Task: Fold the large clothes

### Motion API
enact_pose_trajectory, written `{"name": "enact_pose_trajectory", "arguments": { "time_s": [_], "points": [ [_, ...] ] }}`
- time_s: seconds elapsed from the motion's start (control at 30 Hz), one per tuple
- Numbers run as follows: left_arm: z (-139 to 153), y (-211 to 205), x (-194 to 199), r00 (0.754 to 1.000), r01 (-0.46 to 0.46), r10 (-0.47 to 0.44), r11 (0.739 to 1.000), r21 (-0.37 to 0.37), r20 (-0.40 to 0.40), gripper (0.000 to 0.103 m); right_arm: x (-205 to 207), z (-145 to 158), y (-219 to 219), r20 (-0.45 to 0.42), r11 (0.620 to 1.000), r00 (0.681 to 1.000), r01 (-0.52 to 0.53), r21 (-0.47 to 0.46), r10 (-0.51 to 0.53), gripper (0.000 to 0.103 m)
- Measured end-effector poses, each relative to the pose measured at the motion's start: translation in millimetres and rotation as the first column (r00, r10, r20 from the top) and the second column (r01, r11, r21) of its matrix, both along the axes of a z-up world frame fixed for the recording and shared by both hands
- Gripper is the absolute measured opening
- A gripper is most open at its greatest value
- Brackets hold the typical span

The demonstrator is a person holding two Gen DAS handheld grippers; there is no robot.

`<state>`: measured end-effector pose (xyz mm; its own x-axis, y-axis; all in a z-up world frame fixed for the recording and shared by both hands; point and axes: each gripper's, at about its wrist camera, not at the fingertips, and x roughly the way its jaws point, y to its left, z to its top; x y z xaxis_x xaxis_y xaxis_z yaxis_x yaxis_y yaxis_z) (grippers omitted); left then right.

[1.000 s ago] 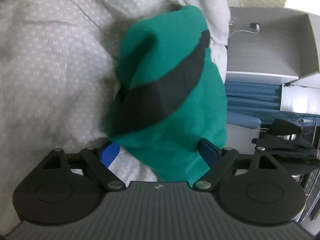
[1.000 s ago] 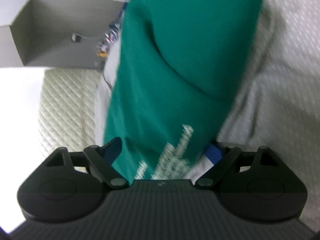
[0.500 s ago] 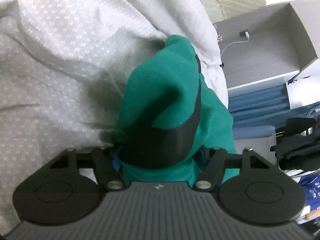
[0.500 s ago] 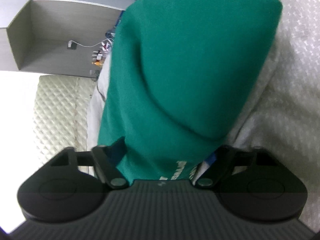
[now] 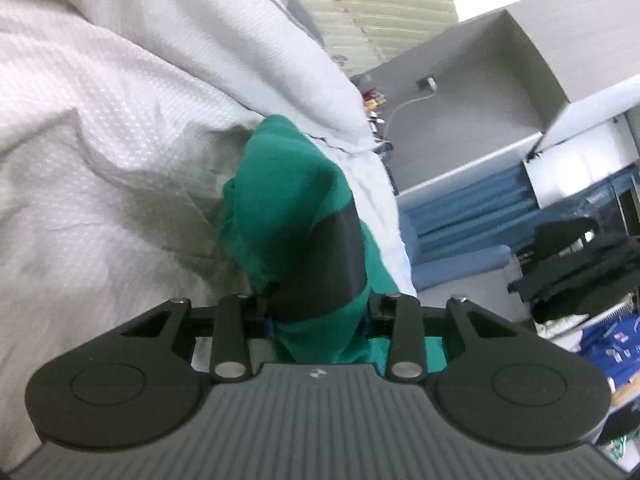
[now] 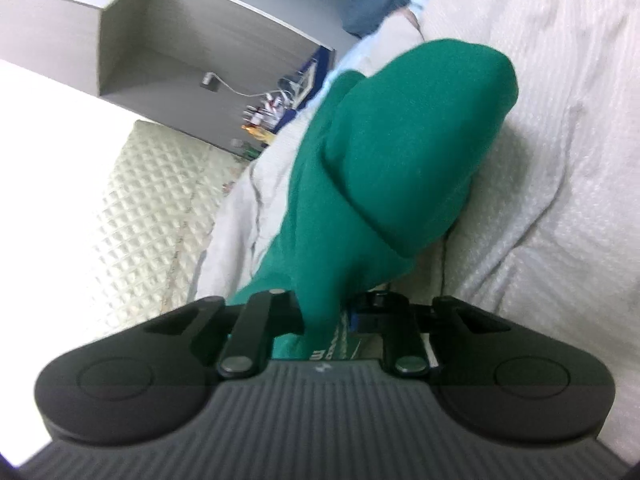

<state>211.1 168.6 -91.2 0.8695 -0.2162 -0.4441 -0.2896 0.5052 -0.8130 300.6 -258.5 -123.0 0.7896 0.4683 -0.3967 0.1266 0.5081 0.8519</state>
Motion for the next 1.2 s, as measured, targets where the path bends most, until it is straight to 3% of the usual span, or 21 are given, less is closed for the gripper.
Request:
{"name": "enact_pose_trajectory", "arguments": {
  "time_s": [0.3,0.43,0.53,0.63,0.67,0.73,0.77,0.8,1.0,1.07,1.1,1.13,1.2],
  "points": [
    [33.4,-18.4,-83.5,0.998,0.057,-0.055,0.997,0.051,-0.036,0.042,-73.2,31.9,-15.3,0.025,0.996,0.999,-0.038,-0.079,0.040,0.010],
    [17.0,-15.8,-81.3,0.994,0.048,-0.046,0.999,0.017,-0.095,0.044,-75.7,36.9,-22.1,0.054,0.991,0.998,-0.033,-0.127,0.040,0.010],
    [12.7,-11.8,-73.5,0.994,0.032,-0.033,0.999,-0.016,-0.099,0.044,-62.3,24.1,-24.7,-0.009,0.998,0.999,-0.032,-0.055,0.031,0.010],
    [12.3,-11.9,-73.8,0.994,0.034,-0.035,0.999,-0.017,-0.101,0.044,-62.6,20.4,-26.2,-0.029,0.999,0.999,-0.020,-0.043,0.018,0.013],
    [11.0,-10.9,-72.3,0.994,0.033,-0.034,0.999,-0.018,-0.104,0.044,-63.3,20.0,-27.4,-0.038,0.999,0.999,-0.020,-0.041,0.018,0.016],
    [10.4,-11.3,-73.8,0.994,0.029,-0.031,0.999,-0.020,-0.108,0.044,-67.7,20.3,-28.3,-0.075,0.997,0.997,-0.002,-0.072,-0.003,0.044],
    [10.3,-11.9,-73.9,0.994,0.028,-0.030,0.999,-0.019,-0.107,0.044,-71.9,19.8,-29.4,-0.088,0.997,0.996,0.014,-0.079,-0.021,0.078],
    [9.6,-11.7,-73.5,0.994,0.026,-0.028,0.999,-0.020,-0.106,0.044,-75.0,18.4,-31.0,-0.096,0.997,0.995,0.033,-0.074,-0.040,0.094],
    [1.4,-9.4,-71.5,0.994,0.016,-0.020,0.999,-0.038,-0.109,0.046,-61.3,-13.3,-34.2,-0.187,0.996,0.978,0.083,-0.028,-0.087,0.094],
    [-0.9,-8.6,-69.5,0.994,0.011,-0.016,0.999,-0.042,-0.112,0.046,-51.5,-31.2,-35.1,-0.219,0.994,0.972,0.094,0.047,-0.081,0.093],
    [-2.0,-8.2,-68.9,0.994,0.008,-0.012,0.999,-0.044,-0.111,0.046,-46.2,-38.9,-35.0,-0.219,0.990,0.973,0.095,0.103,-0.070,0.087],
    [-2.3,-7.9,-68.1,0.994,0.005,-0.010,0.999,-0.046,-0.108,0.046,-41.0,-43.6,-34.0,-0.214,0.985,0.975,0.092,0.143,-0.060,0.069],
    [-1.6,-8.4,-66.0,0.995,0.008,-0.012,0.999,-0.037,-0.095,0.046,-32.5,-40.9,-29.7,-0.189,0.987,0.981,0.066,0.148,-0.037,0.055]
  ]
}}
